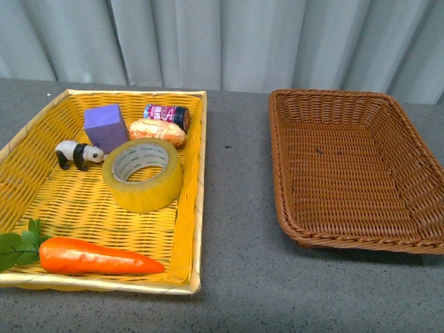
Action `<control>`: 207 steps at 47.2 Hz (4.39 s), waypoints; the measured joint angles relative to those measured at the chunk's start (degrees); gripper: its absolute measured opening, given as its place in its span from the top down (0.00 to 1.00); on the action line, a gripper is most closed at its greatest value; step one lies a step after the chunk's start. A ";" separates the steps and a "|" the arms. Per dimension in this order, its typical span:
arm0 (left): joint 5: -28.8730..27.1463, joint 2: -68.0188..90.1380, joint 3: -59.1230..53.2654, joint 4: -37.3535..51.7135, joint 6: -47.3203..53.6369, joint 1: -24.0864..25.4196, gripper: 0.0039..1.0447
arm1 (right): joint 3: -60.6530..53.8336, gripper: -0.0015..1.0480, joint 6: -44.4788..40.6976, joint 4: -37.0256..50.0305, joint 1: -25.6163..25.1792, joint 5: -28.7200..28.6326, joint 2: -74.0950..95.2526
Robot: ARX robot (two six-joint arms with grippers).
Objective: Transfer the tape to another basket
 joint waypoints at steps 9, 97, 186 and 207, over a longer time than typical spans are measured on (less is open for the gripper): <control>0.00 0.00 0.00 0.00 0.00 0.00 0.06 | 0.00 0.09 0.02 0.00 0.00 0.00 0.00; -6.27 60.76 12.87 31.91 -9.38 -5.64 0.06 | 0.00 0.09 0.02 0.00 0.00 0.00 -0.07; -13.88 118.60 58.47 4.66 -14.10 -10.93 0.56 | 0.00 0.09 0.02 0.00 0.00 0.00 -0.07; -12.59 117.92 59.52 2.99 -14.58 -11.45 0.87 | 0.00 0.09 0.00 0.00 0.02 0.00 -0.07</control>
